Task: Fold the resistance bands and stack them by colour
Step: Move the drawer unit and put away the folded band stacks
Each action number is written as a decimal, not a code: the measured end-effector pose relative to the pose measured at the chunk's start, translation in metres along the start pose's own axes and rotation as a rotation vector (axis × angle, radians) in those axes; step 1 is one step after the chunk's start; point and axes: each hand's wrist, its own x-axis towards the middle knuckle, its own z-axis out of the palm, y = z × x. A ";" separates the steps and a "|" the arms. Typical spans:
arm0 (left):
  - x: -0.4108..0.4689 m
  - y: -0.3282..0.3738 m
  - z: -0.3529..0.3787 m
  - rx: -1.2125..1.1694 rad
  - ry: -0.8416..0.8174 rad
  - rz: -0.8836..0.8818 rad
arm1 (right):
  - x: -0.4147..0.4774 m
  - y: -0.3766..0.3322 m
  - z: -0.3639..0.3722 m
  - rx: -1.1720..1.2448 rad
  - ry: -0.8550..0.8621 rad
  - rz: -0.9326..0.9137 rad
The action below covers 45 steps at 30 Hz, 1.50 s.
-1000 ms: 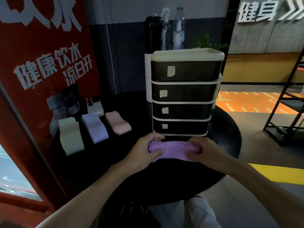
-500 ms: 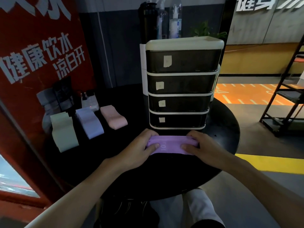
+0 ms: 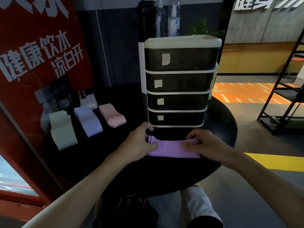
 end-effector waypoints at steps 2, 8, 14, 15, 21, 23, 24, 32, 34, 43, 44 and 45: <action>-0.001 0.001 0.001 0.075 0.008 0.002 | 0.002 0.005 0.002 -0.094 0.028 0.004; 0.000 0.002 -0.005 0.102 0.004 0.031 | 0.008 0.000 -0.011 -0.173 0.123 -0.013; 0.037 0.055 -0.048 -0.086 0.269 0.171 | 0.030 -0.038 -0.081 0.364 0.458 -0.100; 0.046 0.064 -0.054 -0.113 0.291 0.189 | 0.035 -0.043 -0.090 0.418 0.452 -0.112; 0.094 0.096 -0.069 -0.264 0.310 0.232 | 0.061 -0.061 -0.106 0.568 0.408 -0.184; 0.099 0.093 -0.069 -0.304 0.320 0.226 | 0.066 -0.060 -0.104 0.555 0.405 -0.181; 0.100 0.090 -0.070 -0.308 0.333 0.228 | 0.069 -0.059 -0.103 0.545 0.398 -0.175; 0.099 0.066 -0.094 -0.302 0.425 0.201 | 0.089 -0.082 -0.091 0.519 0.307 -0.203; 0.098 0.063 -0.099 -0.286 0.433 0.199 | 0.094 -0.094 -0.090 0.503 0.358 -0.214; 0.093 0.070 -0.096 -0.242 0.462 0.273 | 0.097 -0.104 -0.095 0.569 0.420 -0.190; 0.092 0.071 -0.095 -0.246 0.467 0.280 | 0.096 -0.104 -0.095 0.574 0.419 -0.185; 0.092 0.071 -0.095 -0.253 0.472 0.278 | 0.094 -0.104 -0.096 0.581 0.418 -0.178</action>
